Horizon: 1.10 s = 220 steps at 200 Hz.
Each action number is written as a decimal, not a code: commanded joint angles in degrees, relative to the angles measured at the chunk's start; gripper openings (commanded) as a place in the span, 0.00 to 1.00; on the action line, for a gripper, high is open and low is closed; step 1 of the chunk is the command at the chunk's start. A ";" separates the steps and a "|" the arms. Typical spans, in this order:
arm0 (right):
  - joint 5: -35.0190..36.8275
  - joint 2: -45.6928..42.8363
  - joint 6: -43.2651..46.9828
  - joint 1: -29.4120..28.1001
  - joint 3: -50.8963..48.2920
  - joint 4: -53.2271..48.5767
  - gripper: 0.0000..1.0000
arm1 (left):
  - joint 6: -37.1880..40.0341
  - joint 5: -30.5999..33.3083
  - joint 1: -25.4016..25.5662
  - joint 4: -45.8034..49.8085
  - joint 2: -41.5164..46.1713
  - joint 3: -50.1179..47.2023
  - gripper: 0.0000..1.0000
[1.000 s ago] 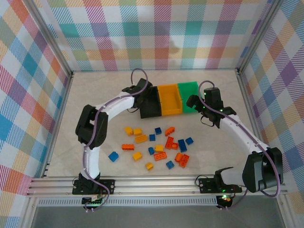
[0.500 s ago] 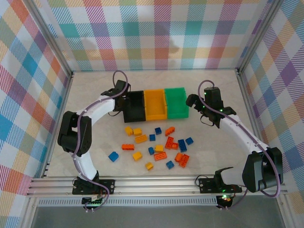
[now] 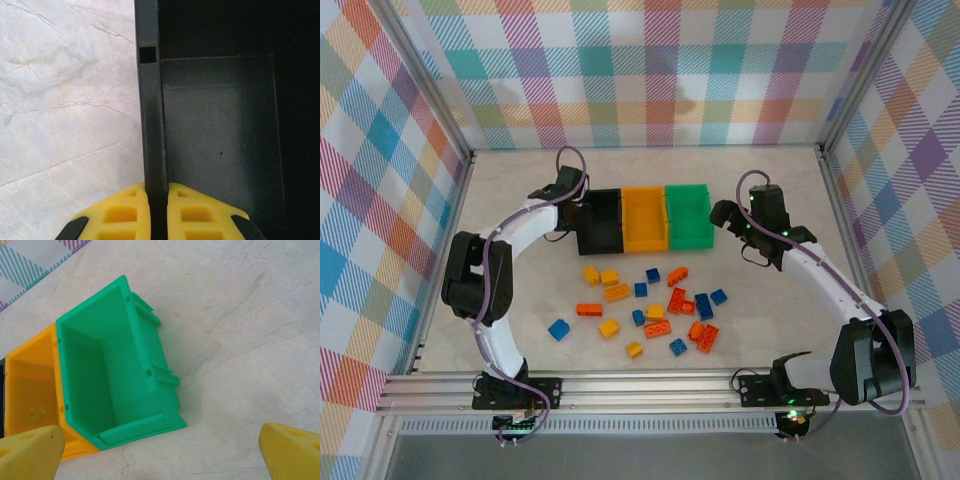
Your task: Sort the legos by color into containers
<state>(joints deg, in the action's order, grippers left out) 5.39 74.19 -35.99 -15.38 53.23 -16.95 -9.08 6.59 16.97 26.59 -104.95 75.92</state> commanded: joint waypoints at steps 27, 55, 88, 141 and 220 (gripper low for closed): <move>-2.10 1.04 0.45 0.22 0.29 -0.18 1.00 | 1.96 -1.27 -0.71 -0.09 -0.59 2.64 0.35; -3.18 1.39 0.78 0.13 0.37 -1.20 0.98 | 0.60 -1.13 -0.71 -0.35 0.17 3.31 0.53; -3.70 1.47 2.30 -1.35 0.97 -5.45 0.95 | -6.79 -4.33 -0.80 -4.14 7.16 1.27 0.86; -5.39 1.12 3.88 -3.75 -2.92 -12.71 0.89 | -25.50 -11.89 1.98 -16.99 21.41 -12.90 1.00; -2.47 6.26 5.13 -5.47 0.16 -10.02 0.88 | -33.55 -16.21 7.63 -28.96 29.43 -33.07 1.00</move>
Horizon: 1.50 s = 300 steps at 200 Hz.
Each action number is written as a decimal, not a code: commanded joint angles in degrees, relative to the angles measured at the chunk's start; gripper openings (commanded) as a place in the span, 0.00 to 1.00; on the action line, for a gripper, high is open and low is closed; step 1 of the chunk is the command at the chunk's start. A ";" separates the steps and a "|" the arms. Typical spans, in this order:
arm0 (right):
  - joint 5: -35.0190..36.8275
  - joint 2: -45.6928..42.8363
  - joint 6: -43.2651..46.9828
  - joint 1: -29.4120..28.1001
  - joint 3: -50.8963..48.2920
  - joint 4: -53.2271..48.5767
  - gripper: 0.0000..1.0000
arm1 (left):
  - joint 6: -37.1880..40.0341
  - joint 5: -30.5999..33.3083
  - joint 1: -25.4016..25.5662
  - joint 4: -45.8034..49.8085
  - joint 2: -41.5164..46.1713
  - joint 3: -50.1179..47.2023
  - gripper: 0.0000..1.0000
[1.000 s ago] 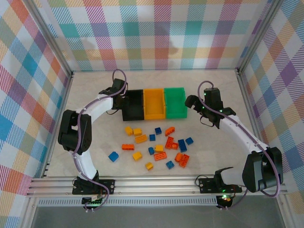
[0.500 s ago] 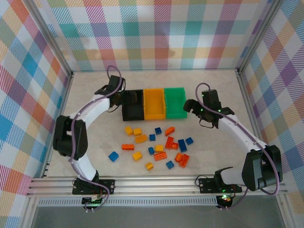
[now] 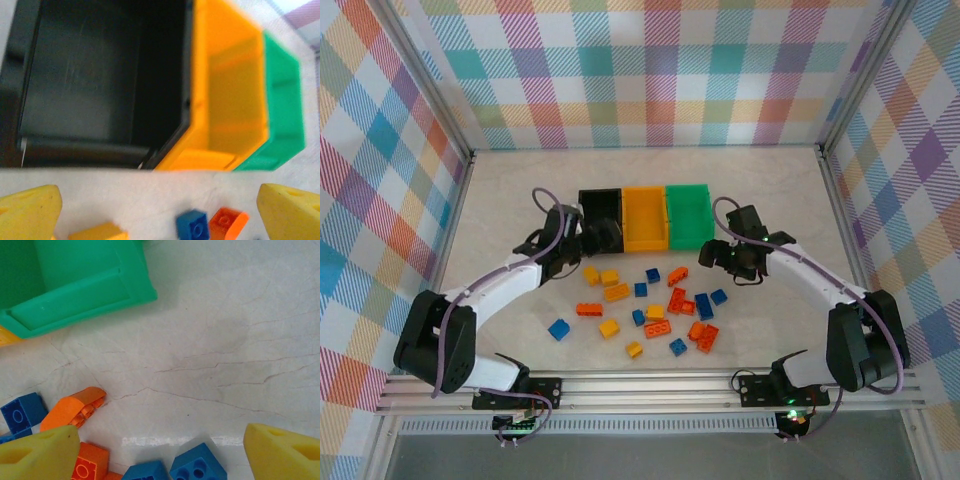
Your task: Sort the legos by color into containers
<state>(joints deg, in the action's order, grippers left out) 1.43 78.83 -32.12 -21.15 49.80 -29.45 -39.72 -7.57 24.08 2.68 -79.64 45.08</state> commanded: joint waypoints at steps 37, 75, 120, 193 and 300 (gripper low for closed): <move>0.56 10.03 2.16 3.36 13.32 4.62 0.89 | -2.02 -1.40 0.62 -2.73 8.22 -4.59 1.00; -3.25 19.37 2.50 4.95 19.95 6.88 0.89 | -2.22 -1.36 0.62 -0.98 13.34 -5.97 1.00; -8.27 25.29 2.66 5.30 24.81 9.19 0.87 | -0.71 0.68 0.53 2.43 17.32 -5.73 1.00; -9.68 22.30 1.80 3.00 22.00 9.98 0.85 | -0.79 1.62 0.45 1.77 17.48 -6.76 1.00; 1.40 11.61 1.18 1.46 13.67 -4.59 0.81 | -0.74 3.01 0.36 4.28 18.36 -5.72 1.00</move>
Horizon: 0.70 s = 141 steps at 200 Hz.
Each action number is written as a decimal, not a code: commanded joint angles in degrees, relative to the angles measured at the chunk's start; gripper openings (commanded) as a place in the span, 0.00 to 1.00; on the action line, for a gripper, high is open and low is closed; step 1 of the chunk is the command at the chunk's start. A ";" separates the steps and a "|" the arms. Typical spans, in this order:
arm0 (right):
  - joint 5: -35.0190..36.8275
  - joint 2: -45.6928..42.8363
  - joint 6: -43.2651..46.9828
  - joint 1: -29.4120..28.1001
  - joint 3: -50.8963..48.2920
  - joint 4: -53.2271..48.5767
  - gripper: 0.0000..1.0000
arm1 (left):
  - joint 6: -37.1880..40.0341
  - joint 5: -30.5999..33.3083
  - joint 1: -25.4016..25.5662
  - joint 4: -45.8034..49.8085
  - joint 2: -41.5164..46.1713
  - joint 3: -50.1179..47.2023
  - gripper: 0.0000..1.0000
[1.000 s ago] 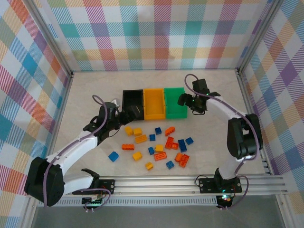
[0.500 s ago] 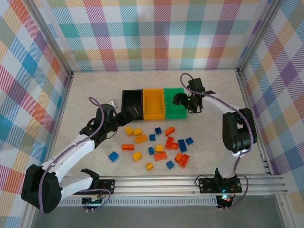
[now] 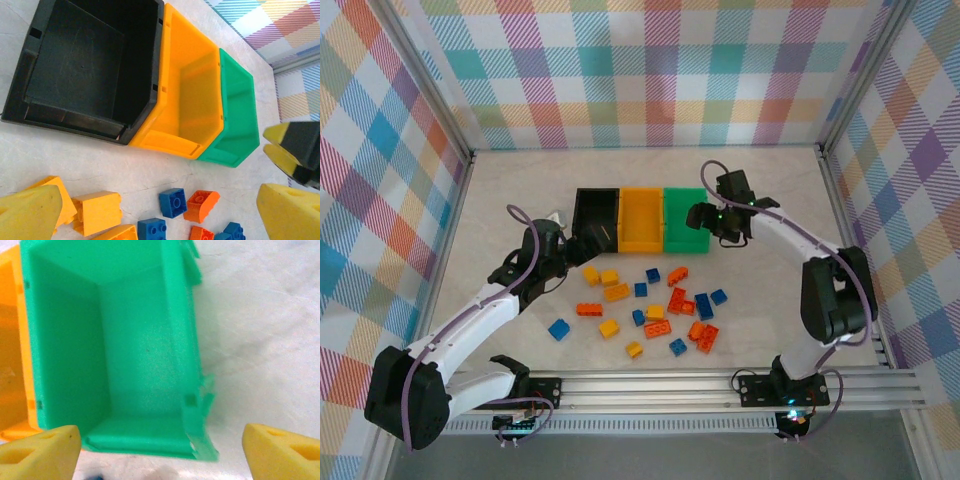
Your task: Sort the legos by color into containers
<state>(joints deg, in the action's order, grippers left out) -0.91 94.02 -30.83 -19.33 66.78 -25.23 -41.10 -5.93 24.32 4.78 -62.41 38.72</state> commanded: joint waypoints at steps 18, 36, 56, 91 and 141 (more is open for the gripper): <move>2.36 -5.64 -0.50 -0.48 -6.79 -12.25 0.78 | 0.33 0.72 0.12 2.32 -0.14 1.00 1.00; 2.00 -7.59 -1.36 -1.55 -9.60 -15.35 0.73 | -0.01 -0.32 0.07 1.35 -1.72 1.09 1.00; 1.40 -8.24 -2.29 -3.69 -11.08 -18.20 0.70 | -0.19 -1.40 0.12 -0.09 -3.18 1.00 1.00; 1.54 -7.12 -2.98 -5.58 -12.82 -21.41 0.63 | -0.65 -2.32 0.03 -1.25 -4.27 0.40 1.00; 3.52 -5.15 -1.16 -6.42 -12.90 -23.66 0.59 | -0.78 -2.59 -0.24 -1.35 -3.92 -1.28 1.00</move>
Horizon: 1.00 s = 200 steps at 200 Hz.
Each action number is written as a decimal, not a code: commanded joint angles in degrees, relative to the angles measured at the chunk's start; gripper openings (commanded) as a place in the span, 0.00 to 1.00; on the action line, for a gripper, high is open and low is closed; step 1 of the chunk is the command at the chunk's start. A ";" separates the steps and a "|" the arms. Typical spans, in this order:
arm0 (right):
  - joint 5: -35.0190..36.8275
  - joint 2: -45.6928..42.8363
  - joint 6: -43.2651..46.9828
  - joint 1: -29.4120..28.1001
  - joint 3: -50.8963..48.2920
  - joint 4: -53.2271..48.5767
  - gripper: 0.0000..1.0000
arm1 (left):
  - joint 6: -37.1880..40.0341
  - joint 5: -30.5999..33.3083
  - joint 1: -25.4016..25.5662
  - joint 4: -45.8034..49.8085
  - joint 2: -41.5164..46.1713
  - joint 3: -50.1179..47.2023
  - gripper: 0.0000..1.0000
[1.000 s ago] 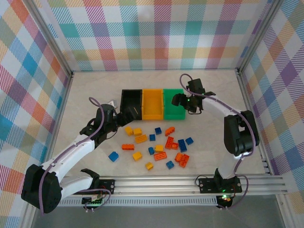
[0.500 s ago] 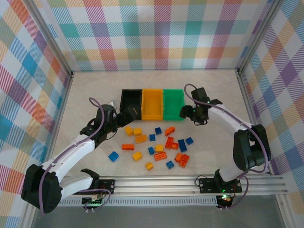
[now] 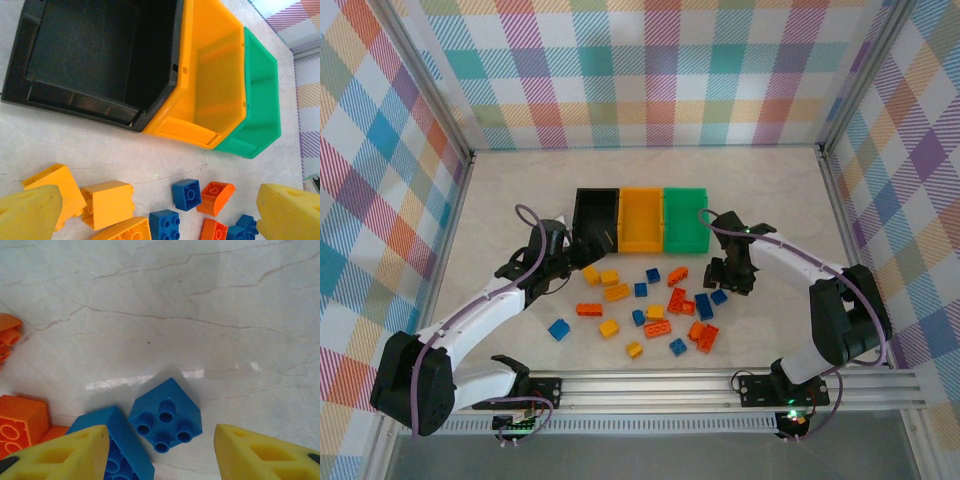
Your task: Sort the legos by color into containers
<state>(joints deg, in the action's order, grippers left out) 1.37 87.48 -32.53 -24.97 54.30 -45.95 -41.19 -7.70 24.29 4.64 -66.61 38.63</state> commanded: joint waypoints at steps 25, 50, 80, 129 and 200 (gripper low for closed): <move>1.20 3.26 0.28 -1.46 -0.69 -2.50 0.59 | -0.81 -0.73 -0.46 -1.36 0.29 -1.37 1.00; 0.92 4.65 0.19 -2.22 -0.78 -1.17 0.60 | -0.89 -0.82 -0.65 -1.40 0.35 -1.28 1.00; 2.34 6.29 0.23 -2.45 -0.78 -1.14 0.60 | -0.79 -0.65 -0.89 -0.89 0.53 -1.23 1.00; 4.67 8.13 0.60 -2.31 -0.26 -0.78 0.57 | -0.85 -0.60 -1.18 -0.82 1.05 -1.33 1.00; 2.63 6.99 1.23 -2.34 -1.30 2.16 0.42 | -0.68 -0.82 -1.34 0.53 1.79 -0.58 1.00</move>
<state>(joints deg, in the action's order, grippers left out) 4.25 94.67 -32.01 -27.05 54.11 -45.36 -41.39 -8.10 23.53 4.38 -66.43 37.74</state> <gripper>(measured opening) 0.456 0.997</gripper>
